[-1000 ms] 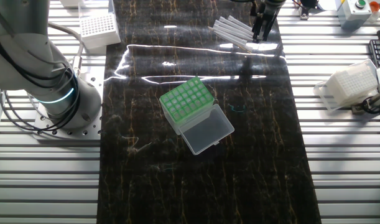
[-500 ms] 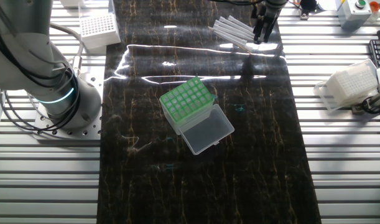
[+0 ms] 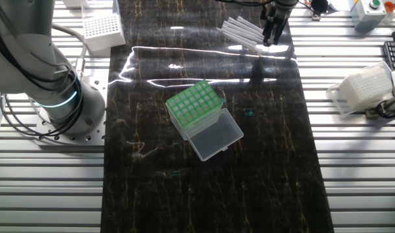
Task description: Insert a large pipette tip into the holder for large pipette tips
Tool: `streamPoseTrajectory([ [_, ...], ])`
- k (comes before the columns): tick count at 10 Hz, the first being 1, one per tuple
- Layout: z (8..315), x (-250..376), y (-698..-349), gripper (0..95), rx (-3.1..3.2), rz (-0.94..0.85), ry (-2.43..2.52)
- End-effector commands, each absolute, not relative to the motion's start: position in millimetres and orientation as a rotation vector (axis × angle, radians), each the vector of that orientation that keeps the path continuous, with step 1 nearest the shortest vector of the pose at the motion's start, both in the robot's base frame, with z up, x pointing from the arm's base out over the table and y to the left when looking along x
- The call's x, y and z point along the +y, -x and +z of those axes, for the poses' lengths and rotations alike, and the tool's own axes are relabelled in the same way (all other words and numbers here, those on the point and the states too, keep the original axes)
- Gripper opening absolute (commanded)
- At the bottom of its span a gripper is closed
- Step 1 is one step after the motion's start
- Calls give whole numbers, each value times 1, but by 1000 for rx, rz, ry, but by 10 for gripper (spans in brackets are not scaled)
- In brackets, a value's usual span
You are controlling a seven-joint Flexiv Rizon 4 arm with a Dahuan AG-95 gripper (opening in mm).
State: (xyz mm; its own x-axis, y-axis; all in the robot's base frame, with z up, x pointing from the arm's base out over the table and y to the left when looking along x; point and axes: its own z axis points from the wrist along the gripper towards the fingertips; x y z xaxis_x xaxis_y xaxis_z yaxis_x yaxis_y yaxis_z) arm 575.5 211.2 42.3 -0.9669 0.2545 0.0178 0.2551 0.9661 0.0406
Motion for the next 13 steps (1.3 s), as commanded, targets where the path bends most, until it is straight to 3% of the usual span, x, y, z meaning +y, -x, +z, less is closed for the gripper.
streamPoseTrajectory([
  [1,41,211,-576,190,-3104,-66,403],
  [13,19,210,-573,190,-3108,-63,403],
])
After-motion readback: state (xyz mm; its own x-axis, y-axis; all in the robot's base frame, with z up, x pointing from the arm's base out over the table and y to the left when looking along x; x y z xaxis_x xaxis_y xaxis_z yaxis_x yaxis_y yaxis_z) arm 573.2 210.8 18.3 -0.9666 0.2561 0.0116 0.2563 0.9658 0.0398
